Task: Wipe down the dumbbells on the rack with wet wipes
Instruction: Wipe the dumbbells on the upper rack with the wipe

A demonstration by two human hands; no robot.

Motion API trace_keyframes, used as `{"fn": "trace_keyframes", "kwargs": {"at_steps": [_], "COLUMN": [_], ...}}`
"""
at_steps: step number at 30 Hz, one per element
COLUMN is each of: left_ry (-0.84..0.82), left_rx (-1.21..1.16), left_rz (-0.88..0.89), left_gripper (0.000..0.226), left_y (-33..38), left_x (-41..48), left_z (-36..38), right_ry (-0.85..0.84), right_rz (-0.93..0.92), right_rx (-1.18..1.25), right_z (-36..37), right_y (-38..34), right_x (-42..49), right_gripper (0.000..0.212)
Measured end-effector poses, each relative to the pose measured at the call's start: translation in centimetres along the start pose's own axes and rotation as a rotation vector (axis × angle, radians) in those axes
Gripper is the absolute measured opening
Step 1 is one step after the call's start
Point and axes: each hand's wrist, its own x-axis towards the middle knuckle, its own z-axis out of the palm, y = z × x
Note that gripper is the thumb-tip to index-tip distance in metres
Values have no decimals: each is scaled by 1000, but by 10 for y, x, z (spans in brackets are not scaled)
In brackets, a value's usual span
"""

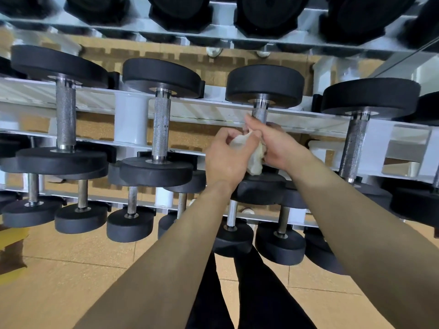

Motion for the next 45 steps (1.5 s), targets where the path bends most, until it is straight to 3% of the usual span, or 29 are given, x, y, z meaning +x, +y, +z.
{"fn": "trace_keyframes", "kwargs": {"at_steps": [4, 7, 10, 12, 14, 16, 19, 21, 24, 28, 30, 34, 38, 42, 45], "left_ry": [-19, -15, -51, -75, -45, 79, 225, 122, -191, -434, -535, -756, -814, -835, -947], "left_rx": [34, -69, -227, -285, -240, -90, 115, 110, -11, -123, -156, -276, -358, -431, -506], "left_rz": [17, 10, -37, -64, -72, -64, -19, -7, -176, -304, -341, -469, -507, -506, -529], "left_gripper": [12, 8, 10, 9, 7, 4, 30, 47, 64, 60, 49, 36, 19, 23, 19], "left_y": [-5, -7, -3, -1, -1, -3, 3, 15, 28, 25, 21, 15, 12, 8, 3], "left_x": [7, 11, 15, 20, 26, 32, 32, 25, 16, 30, 41, 50, 60, 69, 72], "left_z": [0, -3, -12, -19, -22, -20, -14, -2, 20, 29, 31, 31, 30, 33, 33], "right_ry": [21, 166, 155, 123, 116, 217, 442, 477, 529, 549, 685, 974, 1040, 1058, 1073], "right_rz": [10, -3, -79, -125, -189, -234, -230, -239, -320, -373, -355, -250, -239, -246, -220], "right_rx": [2, -44, -173, -166, -77, -47, -195, -199, -182, -251, -251, 33, 85, -4, -10], "right_z": [-8, -17, -27, -32, -32, -28, -13, -4, 0, -6, -4, 7, 8, 9, 10], "right_y": [0, 0, 2, 1, 0, 0, 9, 21, 32, 33, 39, 47, 43, 41, 40], "right_x": [-22, -36, -50, -56, -59, -55, -48, -49, -57, -56, -52, -48, -46, -48, -47], "right_gripper": [62, 43, 19, 25, 31, 36, 51, 52, 47, 27, 28, 29, 24, 26, 23]}}
